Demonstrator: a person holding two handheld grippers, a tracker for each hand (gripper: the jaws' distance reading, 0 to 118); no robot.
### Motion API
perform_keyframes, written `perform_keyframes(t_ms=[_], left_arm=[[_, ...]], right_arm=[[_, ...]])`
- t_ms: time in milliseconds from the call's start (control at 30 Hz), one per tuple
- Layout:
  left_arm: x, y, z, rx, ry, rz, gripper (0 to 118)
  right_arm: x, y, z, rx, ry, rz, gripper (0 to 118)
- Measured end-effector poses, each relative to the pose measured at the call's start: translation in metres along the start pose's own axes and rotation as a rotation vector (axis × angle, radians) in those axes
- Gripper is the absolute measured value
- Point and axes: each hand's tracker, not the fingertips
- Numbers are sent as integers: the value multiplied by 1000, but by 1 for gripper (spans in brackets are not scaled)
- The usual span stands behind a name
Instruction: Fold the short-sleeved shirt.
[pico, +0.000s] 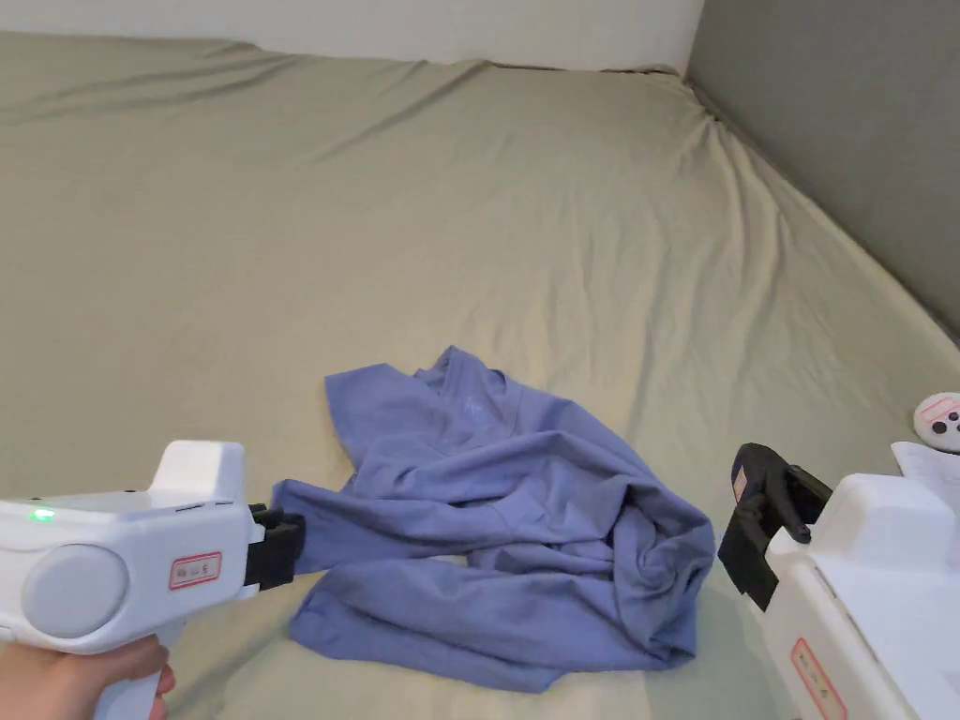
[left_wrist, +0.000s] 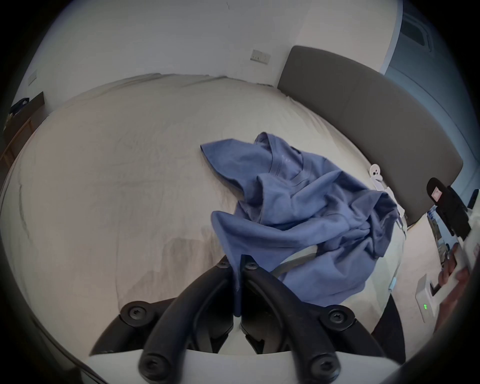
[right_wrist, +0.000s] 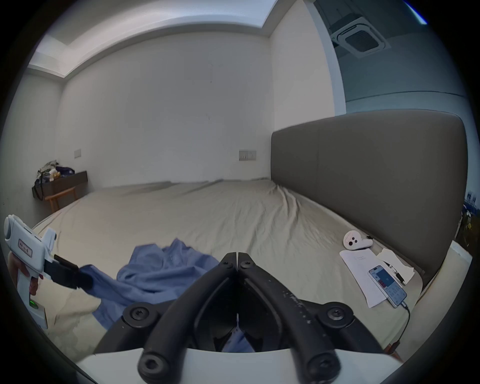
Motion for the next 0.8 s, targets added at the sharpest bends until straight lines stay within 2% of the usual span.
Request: perform_keyframes(t_ms=[67,100,167,200,233,367,500,633,700,733,767,800], left_arm=[[1,-2,6,7,6,4,2],[8,-2,7,11,5,6,2],[8,-4,10,16,-1,14,2],[8,-4,11,17,2,19,2],[4,-6,9,20,3,23,2],[-1,-6,13,28,14,40,2],[-7,-4,13,36,14,53,2],[-6,-3,12,25,20,47,2],[-5,-3,11,25,24,46,2],[-6,-3,11,25,25,48,2],[-8,-3,10,25,27,50,2],[-9,-3,9,23,28,52,2]], right_arm=[[10,11,-15,-183,50,27,3],[16,14,-27,-306,81,32,10],[26,12,-52,-578,165,80,64],[28,8,-61,-644,188,114,82],[27,0,-66,-657,202,145,89],[39,-13,-82,-773,199,179,88],[55,-28,-102,-801,224,107,89],[55,-41,-120,-822,215,127,90],[50,-50,-127,-827,210,142,72],[48,-51,-128,-828,218,148,50],[46,-53,-129,-826,249,141,39],[43,-53,-130,-824,300,103,39]])
